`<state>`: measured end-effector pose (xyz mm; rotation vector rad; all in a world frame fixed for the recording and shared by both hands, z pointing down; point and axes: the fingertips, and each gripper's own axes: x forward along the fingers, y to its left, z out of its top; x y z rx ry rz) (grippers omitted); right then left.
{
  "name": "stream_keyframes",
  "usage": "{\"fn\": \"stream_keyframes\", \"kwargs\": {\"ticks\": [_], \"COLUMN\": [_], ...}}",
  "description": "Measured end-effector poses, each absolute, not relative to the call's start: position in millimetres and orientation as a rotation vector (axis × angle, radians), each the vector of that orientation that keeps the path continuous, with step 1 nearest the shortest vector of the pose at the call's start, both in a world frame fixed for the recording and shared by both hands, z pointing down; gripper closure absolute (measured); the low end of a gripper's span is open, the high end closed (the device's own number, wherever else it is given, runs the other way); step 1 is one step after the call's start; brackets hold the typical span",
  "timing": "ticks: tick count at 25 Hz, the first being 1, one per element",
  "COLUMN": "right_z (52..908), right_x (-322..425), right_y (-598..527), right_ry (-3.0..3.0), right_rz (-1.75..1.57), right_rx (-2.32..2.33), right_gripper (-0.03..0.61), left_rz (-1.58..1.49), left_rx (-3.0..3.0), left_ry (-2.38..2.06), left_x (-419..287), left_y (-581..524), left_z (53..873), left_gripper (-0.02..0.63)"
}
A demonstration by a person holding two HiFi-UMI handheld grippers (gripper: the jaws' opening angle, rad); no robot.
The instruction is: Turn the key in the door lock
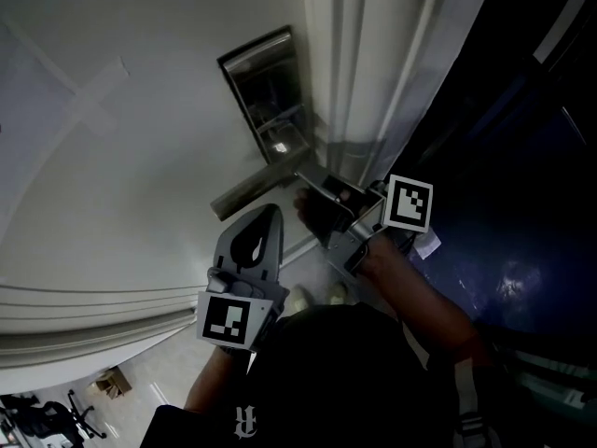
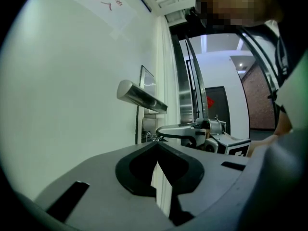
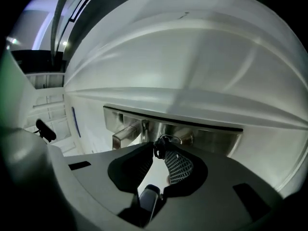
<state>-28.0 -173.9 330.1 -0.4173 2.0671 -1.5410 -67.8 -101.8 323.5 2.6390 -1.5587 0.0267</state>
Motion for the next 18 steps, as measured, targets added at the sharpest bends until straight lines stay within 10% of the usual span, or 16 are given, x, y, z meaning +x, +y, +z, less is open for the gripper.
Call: {"fn": "stream_keyframes", "kwargs": {"ticks": [9, 18], "right_z": [314, 305], "right_x": [-11, -12], "right_y": [-161, -142], "right_ry": [2.405, 3.056], "right_rz": [-1.285, -0.33], "right_rx": [-0.486, -0.763], "right_gripper": [0.525, 0.525], "left_rz": [0.007, 0.007], "left_rx": [2.618, 2.6], "left_ry": [-1.566, -1.589], "left_x": [-57, -53], "left_y": [-102, -103], "left_z": [325, 329], "left_gripper": [0.607, 0.607]}}
